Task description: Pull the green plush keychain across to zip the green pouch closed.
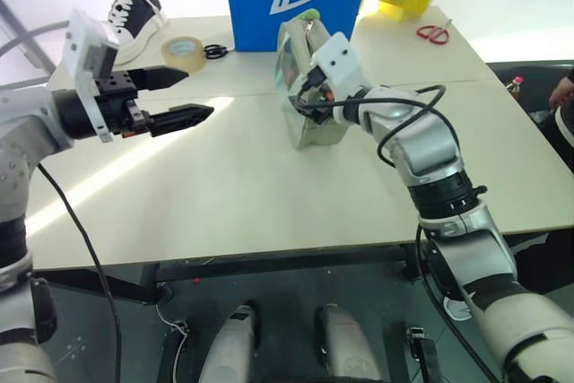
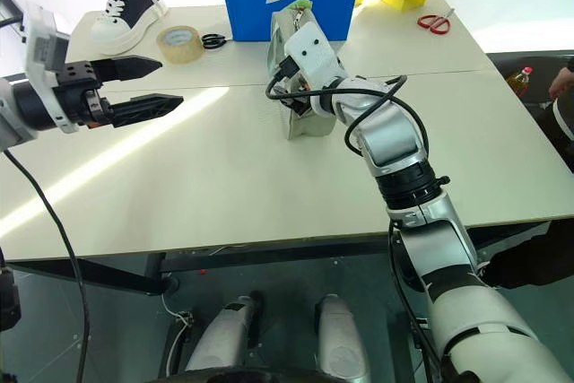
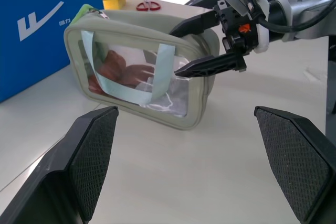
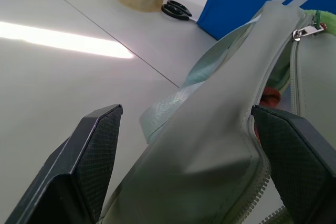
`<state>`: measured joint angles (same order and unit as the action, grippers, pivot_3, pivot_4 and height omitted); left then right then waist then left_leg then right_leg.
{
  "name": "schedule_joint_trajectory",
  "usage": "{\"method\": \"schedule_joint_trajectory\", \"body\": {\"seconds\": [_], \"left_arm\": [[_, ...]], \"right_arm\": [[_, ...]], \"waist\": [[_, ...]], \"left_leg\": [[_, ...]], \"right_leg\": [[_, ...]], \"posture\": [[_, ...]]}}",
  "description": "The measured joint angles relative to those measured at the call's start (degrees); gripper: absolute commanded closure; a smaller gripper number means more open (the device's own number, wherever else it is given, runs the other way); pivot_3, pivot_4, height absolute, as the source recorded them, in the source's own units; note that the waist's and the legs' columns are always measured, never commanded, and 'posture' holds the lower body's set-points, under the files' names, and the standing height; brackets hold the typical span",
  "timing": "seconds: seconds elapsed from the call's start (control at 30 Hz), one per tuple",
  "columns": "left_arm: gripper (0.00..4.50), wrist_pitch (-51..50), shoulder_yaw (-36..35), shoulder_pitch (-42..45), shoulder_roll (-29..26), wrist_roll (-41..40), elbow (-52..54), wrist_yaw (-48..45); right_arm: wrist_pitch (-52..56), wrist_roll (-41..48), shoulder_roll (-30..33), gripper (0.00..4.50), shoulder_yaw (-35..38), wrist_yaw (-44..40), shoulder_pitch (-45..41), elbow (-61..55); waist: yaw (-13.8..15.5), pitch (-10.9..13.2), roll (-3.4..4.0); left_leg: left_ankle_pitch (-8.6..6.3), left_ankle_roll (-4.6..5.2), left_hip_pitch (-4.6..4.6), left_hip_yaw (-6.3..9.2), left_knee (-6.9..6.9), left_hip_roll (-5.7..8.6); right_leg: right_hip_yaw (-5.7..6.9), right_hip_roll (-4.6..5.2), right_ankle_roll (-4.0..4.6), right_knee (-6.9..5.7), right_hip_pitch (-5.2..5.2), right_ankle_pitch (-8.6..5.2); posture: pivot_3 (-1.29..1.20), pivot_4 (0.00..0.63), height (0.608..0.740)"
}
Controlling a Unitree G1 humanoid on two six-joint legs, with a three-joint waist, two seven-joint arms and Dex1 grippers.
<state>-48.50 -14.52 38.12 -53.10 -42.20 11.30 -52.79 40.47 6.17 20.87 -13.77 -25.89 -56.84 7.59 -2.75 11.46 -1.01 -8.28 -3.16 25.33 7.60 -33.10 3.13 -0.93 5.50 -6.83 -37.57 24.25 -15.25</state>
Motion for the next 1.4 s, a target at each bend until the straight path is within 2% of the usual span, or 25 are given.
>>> {"method": "schedule_joint_trajectory", "body": {"seconds": [0.07,0.23,0.27,0.37,0.47,0.57,0.7,0.87,1.13,1.3,1.33,1.4], "left_arm": [[0.0,0.0,-0.3,-0.2,0.0,-0.5,0.5,0.6],[0.0,0.1,-0.4,-0.2,0.0,-0.5,0.5,2.0],[0.0,0.1,-0.4,-0.2,0.0,-0.5,0.5,2.2],[0.0,0.3,-0.5,-0.2,0.0,-0.5,0.1,2.3],[0.0,0.5,-0.6,-0.2,-0.4,-0.5,-0.8,2.2],[0.0,0.5,-1.8,-0.1,-0.8,-0.5,-2.4,2.2],[0.0,0.6,-3.3,-0.3,-2.0,-0.4,-3.4,2.0],[0.0,0.4,-3.4,-1.5,-2.5,-0.8,-2.4,1.9],[0.0,0.5,-3.1,-1.2,-2.9,-0.8,-2.4,1.0],[0.0,0.7,-2.0,-0.1,-2.9,-0.2,-3.8,0.3],[0.0,0.7,-1.9,-0.1,-2.9,-0.1,-3.9,0.2],[0.0,0.7,-1.9,-0.1,-2.9,0.1,-4.1,0.0]], "right_arm": [[-0.7,-0.2,-0.5,1.77,0.0,-0.7,0.4,0.1],[-2.7,-0.4,-1.1,4.38,0.0,-3.3,0.3,1.9],[-3.7,-0.4,-0.8,4.47,0.0,-4.2,0.3,2.7],[-8.9,0.5,-0.6,4.47,0.9,-9.2,-0.2,6.3],[-18.4,3.3,1.5,4.47,1.4,-19.9,-0.2,9.6],[-29.5,5.1,7.7,4.47,1.3,-35.8,-1.7,14.7],[-40.7,2.9,12.4,4.47,1.5,-43.9,-6.2,24.6],[-48.6,-1.7,13.9,4.47,1.2,-44.0,-6.8,31.0],[-51.7,-3.8,12.9,4.47,1.6,-42.1,-6.6,32.6],[-49.3,-2.0,13.6,4.47,2.7,-46.0,-4.9,30.2],[-48.6,-1.4,13.9,3.67,3.0,-47.1,-4.3,29.4],[-47.6,-1.3,14.1,2.88,3.0,-48.8,-3.5,28.4]], "waist": [[0.0,0.0,0.0],[0.1,0.0,-0.01],[0.1,0.0,-0.01],[0.1,0.0,-0.01],[0.0,0.0,0.0],[0.0,0.0,0.01],[0.0,0.0,0.0],[0.0,0.0,0.0],[-0.1,0.0,0.0],[0.0,0.0,0.0],[0.0,0.0,0.0],[0.0,0.0,0.0]], "left_leg": [[0.0,0.0,-0.02,0.0,-0.01,0.0],[0.02,-0.02,-0.02,0.0,-0.03,0.0],[0.02,-0.02,-0.02,0.0,-0.03,0.01],[0.02,-0.03,-0.02,0.0,-0.05,0.01],[0.02,-0.03,-0.01,-0.01,-0.04,0.0],[0.02,-0.03,-0.01,-0.03,-0.04,0.01],[0.02,-0.04,-0.05,-0.03,-0.04,0.0],[0.04,-0.07,-0.05,-0.03,-0.04,0.0],[0.07,-0.11,-0.07,-0.03,-0.04,-0.01],[0.07,-0.12,-0.07,-0.03,-0.04,-0.01],[0.07,-0.12,-0.07,-0.03,-0.04,-0.01],[0.07,-0.12,-0.07,-0.03,-0.04,-0.01]], "right_leg": [[0.0,-0.01,0.0,-0.04,0.0,0.0],[-0.01,-0.02,0.0,-0.06,-0.01,0.0],[-0.01,-0.02,0.0,-0.06,-0.01,0.0],[-0.01,-0.03,0.0,-0.06,-0.01,0.0],[-0.02,-0.03,-0.01,-0.05,-0.01,0.01],[-0.01,-0.03,-0.05,-0.05,-0.01,0.03],[-0.01,-0.04,-0.05,-0.05,-0.05,0.03],[-0.06,-0.04,-0.05,-0.05,-0.05,0.03],[-0.08,-0.06,-0.04,-0.06,-0.05,0.04],[-0.09,-0.06,-0.04,-0.06,-0.06,0.04],[-0.09,-0.06,-0.04,-0.06,-0.06,0.04],[-0.09,-0.07,-0.04,-0.06,-0.06,0.04]], "posture": [[0.0,0.15,0.74],[0.0,0.15,0.74],[0.0,0.15,0.74],[0.0,0.15,0.74],[0.0,0.15,0.74],[0.0,0.15,0.74],[0.0,0.15,0.74],[0.0,0.15,0.74],[0.0,0.15,0.74],[0.0,0.15,0.74],[0.0,0.15,0.74],[0.0,0.15,0.74]]}}
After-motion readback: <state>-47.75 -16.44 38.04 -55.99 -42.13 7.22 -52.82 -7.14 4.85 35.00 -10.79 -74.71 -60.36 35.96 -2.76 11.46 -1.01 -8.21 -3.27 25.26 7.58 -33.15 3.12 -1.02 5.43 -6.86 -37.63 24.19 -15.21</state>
